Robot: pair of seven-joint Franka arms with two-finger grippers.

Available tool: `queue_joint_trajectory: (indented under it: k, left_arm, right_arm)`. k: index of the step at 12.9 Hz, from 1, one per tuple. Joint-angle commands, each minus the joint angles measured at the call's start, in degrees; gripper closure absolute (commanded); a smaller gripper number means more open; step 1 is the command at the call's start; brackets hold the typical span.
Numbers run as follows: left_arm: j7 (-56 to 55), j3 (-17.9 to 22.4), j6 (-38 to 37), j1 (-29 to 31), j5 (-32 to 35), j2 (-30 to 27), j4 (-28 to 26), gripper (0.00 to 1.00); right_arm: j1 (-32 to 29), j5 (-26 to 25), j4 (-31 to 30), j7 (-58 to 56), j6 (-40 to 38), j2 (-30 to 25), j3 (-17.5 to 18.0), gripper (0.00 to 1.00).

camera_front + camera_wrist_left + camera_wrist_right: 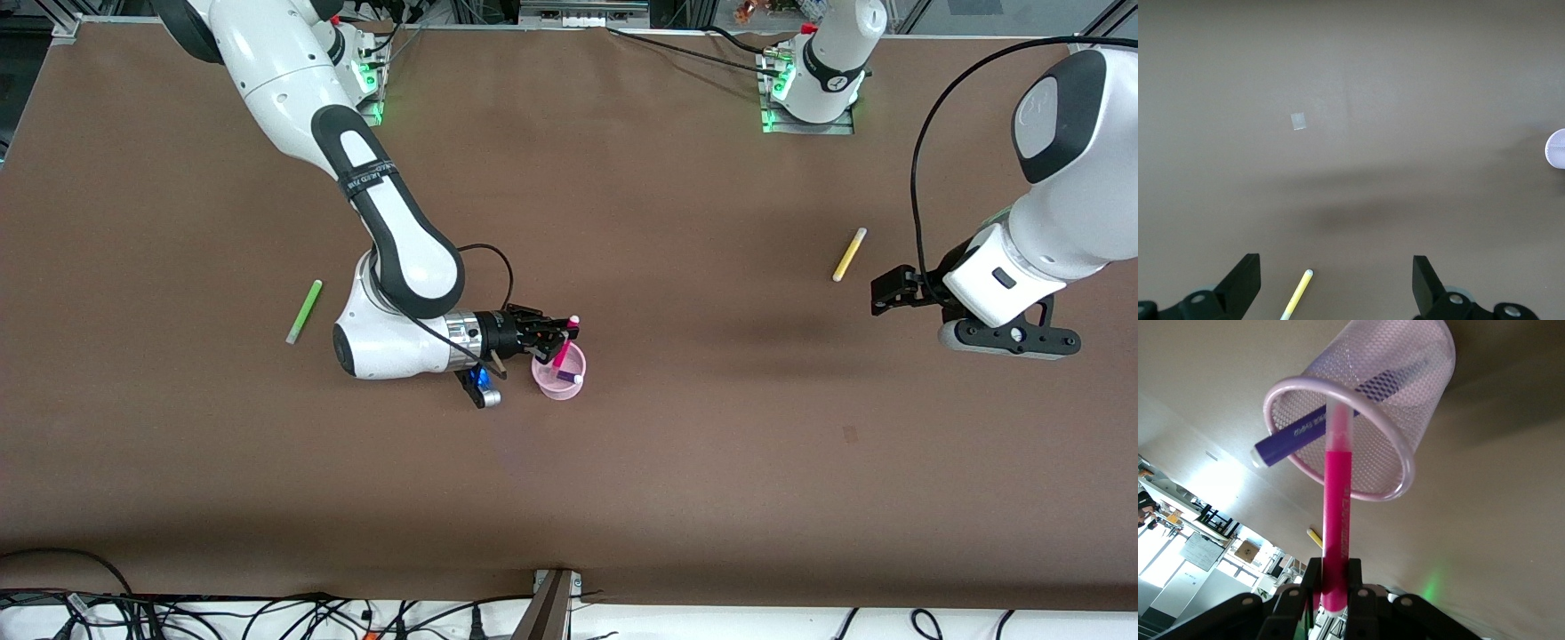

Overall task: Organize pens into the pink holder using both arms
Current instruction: 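Lower the pink marker into the holder with the right gripper, then open the right gripper and draw it back from the holder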

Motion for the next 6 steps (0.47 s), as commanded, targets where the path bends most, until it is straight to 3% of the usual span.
queue_joint_trajectory:
  k: [1, 5, 6]
  left_arm:
    - [-0.34, -0.42, -1.13, 0.69, 1.31, -0.05, 0.88, 0.00]
    - [-0.17, -0.50, -1.22, 0.60, 2.97, -0.23, 0.88, 0.00]
    - [-0.17, -0.68, -1.22, 0.60, 3.85, -0.32, 1.31, 0.00]
  right_arm:
    - [0.16, -0.39, 1.97, -0.66, -0.06, 1.11, -0.14, 0.29]
    - [-0.36, -3.72, 2.49, -0.66, -0.76, -0.55, -0.49, 0.10]
    - [-0.63, -6.00, 2.41, -0.66, -0.85, -1.60, -0.49, 0.01]
